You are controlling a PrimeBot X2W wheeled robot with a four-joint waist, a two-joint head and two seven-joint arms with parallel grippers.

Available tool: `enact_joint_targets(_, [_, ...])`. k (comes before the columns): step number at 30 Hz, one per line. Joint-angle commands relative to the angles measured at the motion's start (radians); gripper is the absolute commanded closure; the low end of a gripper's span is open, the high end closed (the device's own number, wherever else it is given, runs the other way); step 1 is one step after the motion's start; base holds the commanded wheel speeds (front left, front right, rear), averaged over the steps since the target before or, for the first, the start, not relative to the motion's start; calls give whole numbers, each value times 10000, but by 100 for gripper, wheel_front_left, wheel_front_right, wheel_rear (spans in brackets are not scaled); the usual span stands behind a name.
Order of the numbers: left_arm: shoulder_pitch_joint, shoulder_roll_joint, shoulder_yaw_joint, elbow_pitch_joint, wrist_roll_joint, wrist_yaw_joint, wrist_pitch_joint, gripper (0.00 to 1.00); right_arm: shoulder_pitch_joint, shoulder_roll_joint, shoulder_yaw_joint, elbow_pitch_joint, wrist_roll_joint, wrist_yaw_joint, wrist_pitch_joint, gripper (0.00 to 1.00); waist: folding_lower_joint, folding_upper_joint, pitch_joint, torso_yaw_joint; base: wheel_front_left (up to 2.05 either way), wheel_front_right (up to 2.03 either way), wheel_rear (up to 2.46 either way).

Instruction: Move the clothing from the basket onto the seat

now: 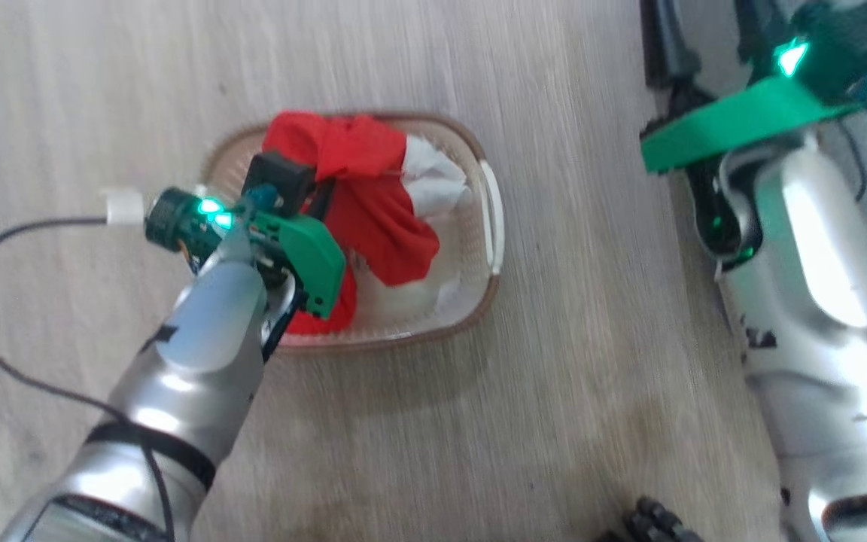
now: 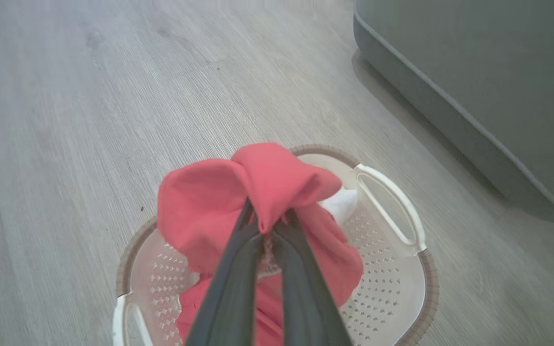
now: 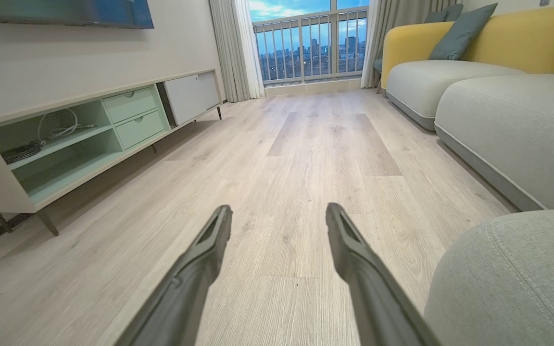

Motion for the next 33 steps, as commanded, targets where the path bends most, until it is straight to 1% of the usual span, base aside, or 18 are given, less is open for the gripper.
enact_joint_targets(1, [120,138,368,-407,-73,34,-136,100,241,-12,152,-205,48,-2,-61,0,1,-1,-781,394,0,0,0])
enact_joint_targets(8, [979,140,1194,-1476,-119,59,-137,100,971,-155,233,109,170,-2,-61,0,1,-1,-1929,725,0,0,0])
enact_joint_targets(16, [1609,117,1881,-2401,93,-23,-137,100,1617,-91,392,394,265,-2,-61,0,1,-1,-2943,821,0,0,0])
enact_joint_targets(24, [1591,46,2526,-3872,136,-227,-137,100,2005,-21,503,580,339,-2,-61,0,1,-1,-3566,813,0,0,0])
enact_joint_targets(33, [1252,4,2775,-5563,406,-391,-137,100,2414,17,543,732,416,-2,-61,0,1,-1,-4020,794,0,0,0])
